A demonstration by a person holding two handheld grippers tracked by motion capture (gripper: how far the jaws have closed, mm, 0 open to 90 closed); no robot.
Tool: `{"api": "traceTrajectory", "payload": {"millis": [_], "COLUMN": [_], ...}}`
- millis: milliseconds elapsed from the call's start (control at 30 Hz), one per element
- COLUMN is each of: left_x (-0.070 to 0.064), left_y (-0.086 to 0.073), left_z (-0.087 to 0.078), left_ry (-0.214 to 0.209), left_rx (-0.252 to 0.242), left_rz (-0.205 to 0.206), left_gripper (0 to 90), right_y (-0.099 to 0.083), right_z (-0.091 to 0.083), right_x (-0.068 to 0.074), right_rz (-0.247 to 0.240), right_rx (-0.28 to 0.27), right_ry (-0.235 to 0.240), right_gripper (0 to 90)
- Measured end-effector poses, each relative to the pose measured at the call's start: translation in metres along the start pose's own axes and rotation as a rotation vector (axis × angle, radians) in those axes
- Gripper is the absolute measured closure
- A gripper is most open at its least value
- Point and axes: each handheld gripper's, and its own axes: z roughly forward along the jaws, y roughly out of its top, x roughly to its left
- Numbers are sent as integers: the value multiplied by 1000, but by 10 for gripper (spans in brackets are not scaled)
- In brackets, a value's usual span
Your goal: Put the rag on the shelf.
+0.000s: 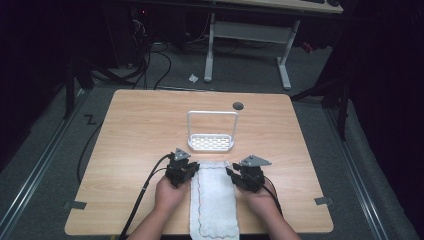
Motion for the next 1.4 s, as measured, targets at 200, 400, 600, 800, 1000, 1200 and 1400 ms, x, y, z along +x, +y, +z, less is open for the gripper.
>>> {"api": "traceTrajectory", "payload": {"millis": [200,400,600,800,1000,1200,1400], "left_x": [3,1,-1,2,2,-4,-16], "left_y": [0,0,0,0,-1,0,-3], "left_z": [0,0,0,0,-11,-20,-33], "left_ry": [-14,0,8,-8,-30,-17,-2], "left_rx": [0,-1,-3,0,-66,-124,-217], "left_rz": [-20,-6,-2,-20,-21,12,7], "left_gripper": [819,815,822,834,841,841,841], "right_y": [8,3,2,3,3,6,9], "right_z": [27,31,31,31,25,8,-9], "right_x": [-14,-11,-6,-1,4,14,22], "right_rz": [60,47,51,37,5,-35,-51], "right_rx": [49,49,52,49,7,-78,-157], "right_ry": [22,11,22,5,-2,-16,-30], "right_gripper": [660,683,798,855,859,857,856]}}
